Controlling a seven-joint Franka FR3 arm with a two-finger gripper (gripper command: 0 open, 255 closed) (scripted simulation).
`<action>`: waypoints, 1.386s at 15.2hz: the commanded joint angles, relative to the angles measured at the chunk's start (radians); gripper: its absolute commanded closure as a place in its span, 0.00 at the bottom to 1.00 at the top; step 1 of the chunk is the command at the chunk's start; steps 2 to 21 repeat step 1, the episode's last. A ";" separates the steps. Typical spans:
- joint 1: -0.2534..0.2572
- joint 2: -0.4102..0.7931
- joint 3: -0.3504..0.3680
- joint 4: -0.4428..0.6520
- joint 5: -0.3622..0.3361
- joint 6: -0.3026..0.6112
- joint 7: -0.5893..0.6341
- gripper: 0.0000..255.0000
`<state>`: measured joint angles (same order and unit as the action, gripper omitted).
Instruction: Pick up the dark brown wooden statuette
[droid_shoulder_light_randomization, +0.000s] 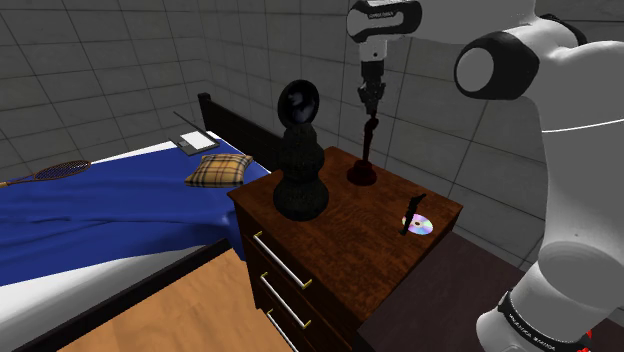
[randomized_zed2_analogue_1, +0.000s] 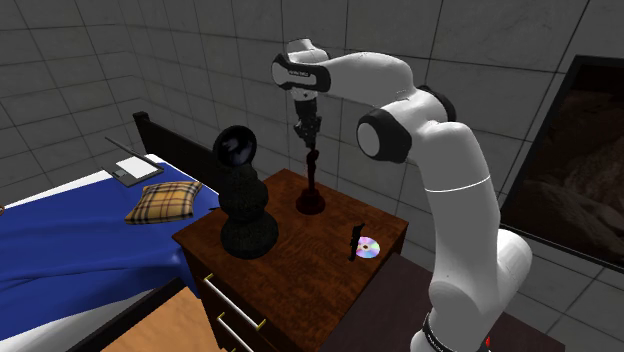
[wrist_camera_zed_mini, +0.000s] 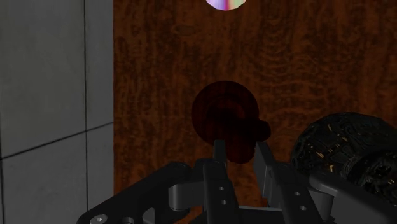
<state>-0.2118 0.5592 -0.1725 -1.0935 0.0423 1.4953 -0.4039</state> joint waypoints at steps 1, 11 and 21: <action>-0.001 0.002 0.000 0.011 0.000 -0.009 0.000 1.00; -0.001 0.002 0.000 0.011 0.000 -0.009 0.000 1.00; -0.001 0.002 0.000 0.011 0.000 -0.009 0.000 1.00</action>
